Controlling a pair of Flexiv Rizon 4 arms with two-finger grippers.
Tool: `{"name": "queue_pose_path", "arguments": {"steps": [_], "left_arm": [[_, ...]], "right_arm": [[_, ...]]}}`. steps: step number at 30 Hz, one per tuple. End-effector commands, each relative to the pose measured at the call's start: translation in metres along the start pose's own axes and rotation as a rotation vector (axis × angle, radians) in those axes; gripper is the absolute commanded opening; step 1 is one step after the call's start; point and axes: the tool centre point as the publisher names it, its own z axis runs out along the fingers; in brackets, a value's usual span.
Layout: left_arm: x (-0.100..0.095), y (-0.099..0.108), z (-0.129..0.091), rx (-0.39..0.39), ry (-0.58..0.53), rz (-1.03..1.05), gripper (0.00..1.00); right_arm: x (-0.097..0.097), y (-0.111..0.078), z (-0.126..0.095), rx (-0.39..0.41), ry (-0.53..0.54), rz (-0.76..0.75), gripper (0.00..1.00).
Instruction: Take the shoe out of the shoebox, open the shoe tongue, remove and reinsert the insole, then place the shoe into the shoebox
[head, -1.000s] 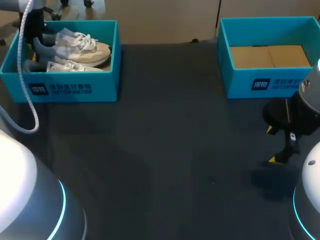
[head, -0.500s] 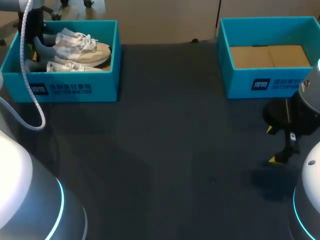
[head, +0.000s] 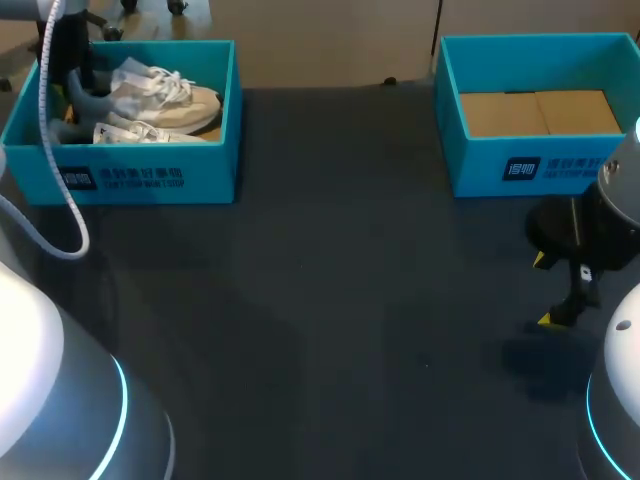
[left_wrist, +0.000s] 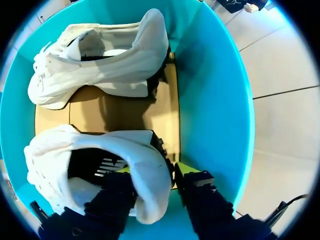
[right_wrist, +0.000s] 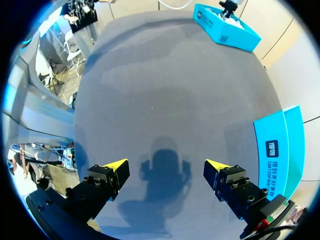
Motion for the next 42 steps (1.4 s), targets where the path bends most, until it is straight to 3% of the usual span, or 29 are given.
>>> {"name": "queue_pose_path", "arguments": {"steps": [1,2,5,12,18,24,34,42], "left_arm": [[-0.001,-0.004,-0.003,-0.003,0.004,0.004,0.51],[-0.002,-0.004,-0.003,-0.001,0.0,0.003,0.6],[-0.003,-0.006,-0.006,-0.006,-0.014,0.01,0.67],[-0.006,-0.006,-0.013,-0.019,-0.034,0.017,0.66],[-0.004,-0.007,-0.016,-0.025,-0.046,0.013,0.76],[0.004,-0.012,-0.037,-0.055,-0.09,-0.002,1.0],[0.011,-0.019,-0.09,-0.1,-0.155,-0.016,1.0],[0.017,-0.049,-0.122,-0.12,-0.159,-0.003,1.0]], "right_arm": [[0.001,0.0,0.001,0.001,-0.002,0.0,1.0],[0.001,0.0,0.001,0.001,-0.002,0.0,1.0],[0.001,0.0,0.001,0.001,-0.002,0.0,1.0],[0.001,0.0,0.001,0.001,-0.002,0.0,1.0],[0.001,0.0,0.001,0.001,-0.002,0.0,1.0],[0.001,0.0,0.001,0.001,-0.002,0.0,1.0],[0.001,0.0,0.001,0.001,-0.002,0.0,1.0],[0.001,0.0,0.001,0.001,-0.002,0.0,1.0]]}}
